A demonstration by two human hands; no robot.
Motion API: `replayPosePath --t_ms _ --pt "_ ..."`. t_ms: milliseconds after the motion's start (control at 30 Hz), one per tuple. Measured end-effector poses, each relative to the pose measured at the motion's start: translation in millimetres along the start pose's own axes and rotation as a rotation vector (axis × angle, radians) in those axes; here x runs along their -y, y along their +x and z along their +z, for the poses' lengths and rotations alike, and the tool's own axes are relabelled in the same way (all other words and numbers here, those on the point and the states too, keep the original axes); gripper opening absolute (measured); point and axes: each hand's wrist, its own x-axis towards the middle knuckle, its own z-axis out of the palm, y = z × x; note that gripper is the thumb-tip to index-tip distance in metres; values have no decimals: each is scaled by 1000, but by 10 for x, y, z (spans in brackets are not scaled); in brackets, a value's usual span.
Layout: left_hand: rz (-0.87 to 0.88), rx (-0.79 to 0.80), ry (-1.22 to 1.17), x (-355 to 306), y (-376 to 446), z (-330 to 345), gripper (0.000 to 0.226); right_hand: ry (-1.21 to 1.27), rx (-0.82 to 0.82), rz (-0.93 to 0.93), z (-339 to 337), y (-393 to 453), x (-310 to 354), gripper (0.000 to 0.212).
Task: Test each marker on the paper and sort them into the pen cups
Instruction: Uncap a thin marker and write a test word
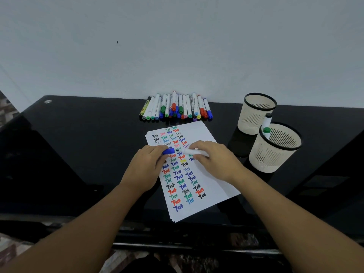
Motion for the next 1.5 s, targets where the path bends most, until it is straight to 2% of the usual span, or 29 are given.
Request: replayPosePath --t_ms 200,333,433,567,700,833,1100,1500 --pt "70 4 8 12 -4 -2 33 -13 38 -70 62 98 92 27" --pt "87 -4 23 21 -9 -2 33 -154 -18 -132 81 125 164 24" --pt "107 -1 5 -1 -18 -9 34 -219 1 -154 78 107 163 29" --pt "52 13 6 -41 -5 -41 51 -262 2 -217 63 102 225 39" --pt "-99 82 -34 -47 27 -43 82 -144 -20 -170 21 87 223 56" --pt "-81 154 45 -26 61 -19 79 -30 -15 -110 -39 76 205 72" --pt "-77 159 53 3 65 -4 73 24 7 -38 -16 57 197 61" --pt "-92 194 61 -12 76 -20 75 161 -92 25 7 -16 145 59"
